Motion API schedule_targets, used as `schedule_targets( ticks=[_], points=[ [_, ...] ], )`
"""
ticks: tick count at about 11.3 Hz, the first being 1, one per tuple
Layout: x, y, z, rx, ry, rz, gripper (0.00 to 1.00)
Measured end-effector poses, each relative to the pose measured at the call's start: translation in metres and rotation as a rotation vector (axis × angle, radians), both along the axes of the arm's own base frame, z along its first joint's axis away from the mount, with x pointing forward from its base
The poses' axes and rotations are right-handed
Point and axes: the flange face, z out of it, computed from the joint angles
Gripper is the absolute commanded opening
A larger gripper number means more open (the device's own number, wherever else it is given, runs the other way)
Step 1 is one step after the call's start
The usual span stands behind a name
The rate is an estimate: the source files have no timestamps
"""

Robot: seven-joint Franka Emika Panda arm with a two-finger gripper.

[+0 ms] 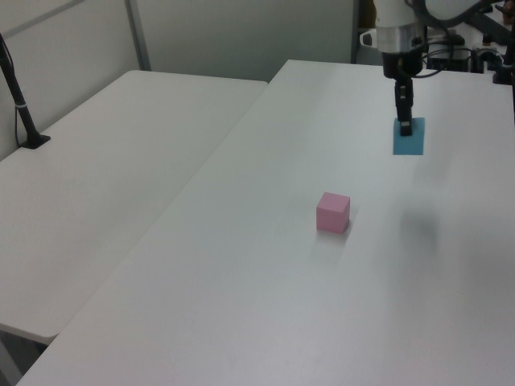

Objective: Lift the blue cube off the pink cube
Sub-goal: 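Lift the blue cube off and carry it beside the pink cube, then lower the blue cube onto the table and open the gripper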

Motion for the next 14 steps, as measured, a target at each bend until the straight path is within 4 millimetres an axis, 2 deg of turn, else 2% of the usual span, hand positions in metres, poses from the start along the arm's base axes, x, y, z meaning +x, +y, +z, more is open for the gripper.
schedule_targets(
  ticks=[4, 6, 8, 10, 11, 12, 14],
  points=[
    [-0.016, -0.055, -0.053, -0.054, 0.101, -0.002, 0.42],
    [-0.007, -0.075, -0.076, -0.052, 0.09, -0.036, 0.42],
    [0.006, -0.085, -0.099, -0.05, 0.065, -0.051, 0.44],
    [0.016, -0.087, -0.123, -0.056, 0.056, -0.045, 0.79],
    [0.019, -0.087, -0.134, -0.061, 0.061, -0.041, 0.91],
    [0.02, -0.088, -0.14, -0.062, 0.066, -0.039, 0.99],
    [0.021, -0.089, -0.14, -0.062, 0.065, -0.04, 1.0]
  ],
)
